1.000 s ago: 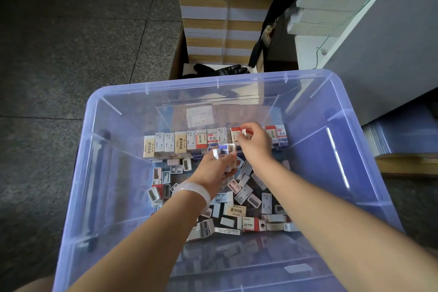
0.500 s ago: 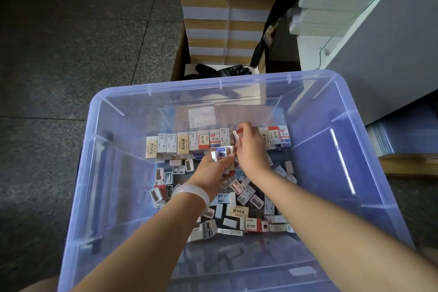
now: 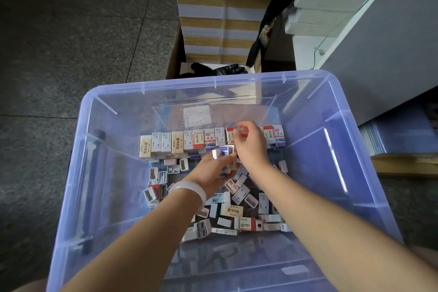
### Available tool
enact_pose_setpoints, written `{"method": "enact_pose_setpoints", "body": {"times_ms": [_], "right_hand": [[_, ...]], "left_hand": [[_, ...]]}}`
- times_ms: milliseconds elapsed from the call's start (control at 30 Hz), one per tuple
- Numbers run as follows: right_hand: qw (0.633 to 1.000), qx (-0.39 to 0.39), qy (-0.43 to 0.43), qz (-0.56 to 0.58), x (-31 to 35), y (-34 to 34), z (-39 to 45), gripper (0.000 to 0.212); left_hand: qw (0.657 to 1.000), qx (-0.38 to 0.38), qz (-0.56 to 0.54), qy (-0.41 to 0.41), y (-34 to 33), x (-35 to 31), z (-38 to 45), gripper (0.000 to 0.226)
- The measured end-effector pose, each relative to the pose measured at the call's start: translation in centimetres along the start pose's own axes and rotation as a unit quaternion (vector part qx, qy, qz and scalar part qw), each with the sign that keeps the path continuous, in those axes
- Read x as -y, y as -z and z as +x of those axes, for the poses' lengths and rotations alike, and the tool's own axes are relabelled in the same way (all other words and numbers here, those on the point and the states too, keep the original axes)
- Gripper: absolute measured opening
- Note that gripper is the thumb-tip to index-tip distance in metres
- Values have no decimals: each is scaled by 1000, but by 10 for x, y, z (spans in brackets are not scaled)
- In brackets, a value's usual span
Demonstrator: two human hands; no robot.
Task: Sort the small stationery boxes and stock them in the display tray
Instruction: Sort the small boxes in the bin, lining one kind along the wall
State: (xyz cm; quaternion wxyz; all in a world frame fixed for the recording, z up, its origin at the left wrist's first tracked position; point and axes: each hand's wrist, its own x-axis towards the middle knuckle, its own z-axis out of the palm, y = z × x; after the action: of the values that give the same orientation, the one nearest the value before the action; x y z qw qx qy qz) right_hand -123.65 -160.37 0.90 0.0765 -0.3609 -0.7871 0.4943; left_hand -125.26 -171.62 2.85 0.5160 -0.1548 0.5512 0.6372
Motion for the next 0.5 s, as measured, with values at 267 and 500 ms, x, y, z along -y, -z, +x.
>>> {"method": "enact_pose_setpoints", "body": {"times_ms": [267,500], "right_hand": [[991,-23,55,-116,-15,23,4,25],[906,72,140,-393,-15,43,-7,42]], "left_hand": [[1000,-5,-20,-1,1,0,-3,24],[1000,-3,-13,3,0,-3,-4,15]]}}
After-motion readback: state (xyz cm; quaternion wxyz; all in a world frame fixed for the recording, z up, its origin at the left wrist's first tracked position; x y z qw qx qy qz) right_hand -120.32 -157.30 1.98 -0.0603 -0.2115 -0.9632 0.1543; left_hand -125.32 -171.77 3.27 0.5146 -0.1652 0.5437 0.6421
